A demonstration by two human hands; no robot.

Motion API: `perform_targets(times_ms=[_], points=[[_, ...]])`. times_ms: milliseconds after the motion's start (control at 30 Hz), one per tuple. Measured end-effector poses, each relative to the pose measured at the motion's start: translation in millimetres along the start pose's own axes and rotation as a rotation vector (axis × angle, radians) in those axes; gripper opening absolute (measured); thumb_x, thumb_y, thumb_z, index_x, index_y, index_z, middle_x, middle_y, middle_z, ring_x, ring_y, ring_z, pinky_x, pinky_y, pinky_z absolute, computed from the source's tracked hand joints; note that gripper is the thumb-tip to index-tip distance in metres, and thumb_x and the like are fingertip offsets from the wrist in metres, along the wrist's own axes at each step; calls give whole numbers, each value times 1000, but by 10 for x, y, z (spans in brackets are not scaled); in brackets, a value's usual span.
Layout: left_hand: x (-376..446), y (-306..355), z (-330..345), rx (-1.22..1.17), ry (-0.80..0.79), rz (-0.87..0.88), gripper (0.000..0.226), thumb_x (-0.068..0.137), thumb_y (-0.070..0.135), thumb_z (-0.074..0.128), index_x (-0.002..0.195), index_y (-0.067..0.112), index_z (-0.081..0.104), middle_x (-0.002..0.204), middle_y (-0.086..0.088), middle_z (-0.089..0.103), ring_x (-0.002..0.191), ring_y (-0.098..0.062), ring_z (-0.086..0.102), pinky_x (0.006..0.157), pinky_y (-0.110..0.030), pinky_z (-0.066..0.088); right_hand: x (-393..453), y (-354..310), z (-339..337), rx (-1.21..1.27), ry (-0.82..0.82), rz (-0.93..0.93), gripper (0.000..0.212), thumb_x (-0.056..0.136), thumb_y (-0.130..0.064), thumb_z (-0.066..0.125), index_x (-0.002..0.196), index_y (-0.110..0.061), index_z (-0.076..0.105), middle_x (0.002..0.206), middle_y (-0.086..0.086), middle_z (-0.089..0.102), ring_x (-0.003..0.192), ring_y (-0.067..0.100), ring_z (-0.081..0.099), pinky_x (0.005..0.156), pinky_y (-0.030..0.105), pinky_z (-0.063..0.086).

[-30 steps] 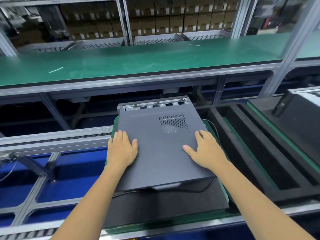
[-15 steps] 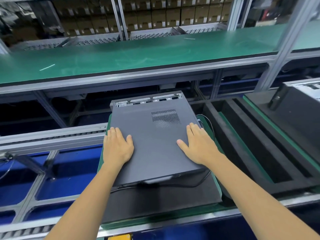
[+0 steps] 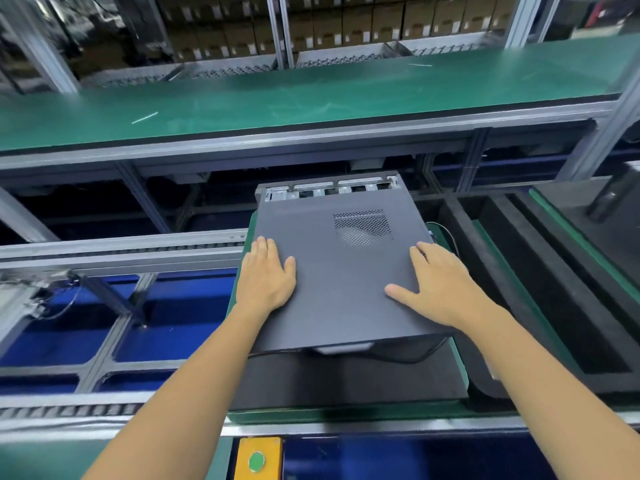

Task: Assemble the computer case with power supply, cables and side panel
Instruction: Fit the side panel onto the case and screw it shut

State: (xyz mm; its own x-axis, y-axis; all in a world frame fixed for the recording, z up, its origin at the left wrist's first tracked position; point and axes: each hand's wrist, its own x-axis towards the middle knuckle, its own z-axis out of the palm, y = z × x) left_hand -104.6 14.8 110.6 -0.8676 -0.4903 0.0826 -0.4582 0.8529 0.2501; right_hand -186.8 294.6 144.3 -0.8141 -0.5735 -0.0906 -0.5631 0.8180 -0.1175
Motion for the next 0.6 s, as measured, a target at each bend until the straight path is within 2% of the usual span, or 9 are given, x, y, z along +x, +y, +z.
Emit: perform_targets(times_ms=[67, 100, 167, 200, 267, 333, 433, 500, 600], points=[[24, -3, 12, -6, 2, -1, 62, 100, 39, 30, 147, -1, 23, 158, -19, 16, 146, -30, 13, 118, -41, 15, -247, -38, 9, 15, 22, -45, 81, 86, -73, 49, 142, -14, 40, 142, 4, 34, 137, 24, 28, 113, 41, 21], [37, 4, 24, -4, 3, -3, 62, 100, 40, 30, 147, -1, 23, 158, -19, 16, 146, -30, 12, 118, -42, 15, -387, -94, 41, 29, 96, -107, 74, 84, -74, 51, 131, -17, 49, 130, 1, 40, 127, 23, 36, 106, 42, 28], [51, 11, 48, 1, -4, -13, 63, 100, 40, 28, 148, -1, 22, 158, -18, 15, 147, -29, 11, 118, -42, 15, -644, -276, 131, 107, 230, -245, 55, 80, -76, 48, 93, -23, 58, 95, -7, 51, 88, 17, 51, 78, 34, 40], [68, 18, 58, 1, -4, -17, 63, 100, 41, 27, 148, 0, 22, 159, -18, 14, 147, -29, 10, 118, -42, 15, -719, -377, 179, 157, 222, -283, 52, 78, -78, 44, 77, -27, 53, 77, -11, 51, 71, 11, 48, 64, 27, 38], [91, 42, 53, -1, -9, -24, 63, 101, 41, 26, 148, 0, 21, 159, -17, 14, 147, -29, 10, 119, -42, 14, -782, -581, 253, 359, 17, -222, 61, 80, -77, 40, 60, -20, 50, 54, -8, 48, 51, 9, 41, 51, 24, 33], [124, 51, 47, 1, -6, -24, 63, 101, 40, 26, 149, 0, 20, 159, -18, 14, 147, -29, 9, 119, -42, 13, -716, -663, 296, 640, -243, -57, 63, 90, -67, 46, 66, -11, 62, 56, -2, 59, 47, 10, 45, 50, 24, 39], [120, 56, 40, -1, -19, -28, 62, 101, 39, 27, 148, -1, 22, 158, -18, 15, 147, -30, 11, 119, -42, 13, -606, -605, 343, 975, -621, 173, 60, 97, -64, 44, 101, -10, 68, 90, 6, 76, 61, 13, 62, 52, 20, 44], [111, 54, 41, -1, -14, -24, 62, 101, 39, 26, 148, -1, 21, 158, -18, 15, 147, -30, 10, 119, -41, 12, -589, -572, 418, 1183, -691, 243, 62, 95, -64, 45, 115, -9, 66, 100, 7, 75, 69, 15, 64, 56, 22, 46], [114, 60, 31, 3, -29, -29, 63, 101, 39, 26, 148, -2, 20, 157, -20, 16, 146, -30, 12, 119, -41, 11, -572, -594, 569, 1519, -640, 398, 59, 91, -60, 57, 114, -7, 65, 90, 8, 74, 62, 16, 61, 51, 23, 42]])
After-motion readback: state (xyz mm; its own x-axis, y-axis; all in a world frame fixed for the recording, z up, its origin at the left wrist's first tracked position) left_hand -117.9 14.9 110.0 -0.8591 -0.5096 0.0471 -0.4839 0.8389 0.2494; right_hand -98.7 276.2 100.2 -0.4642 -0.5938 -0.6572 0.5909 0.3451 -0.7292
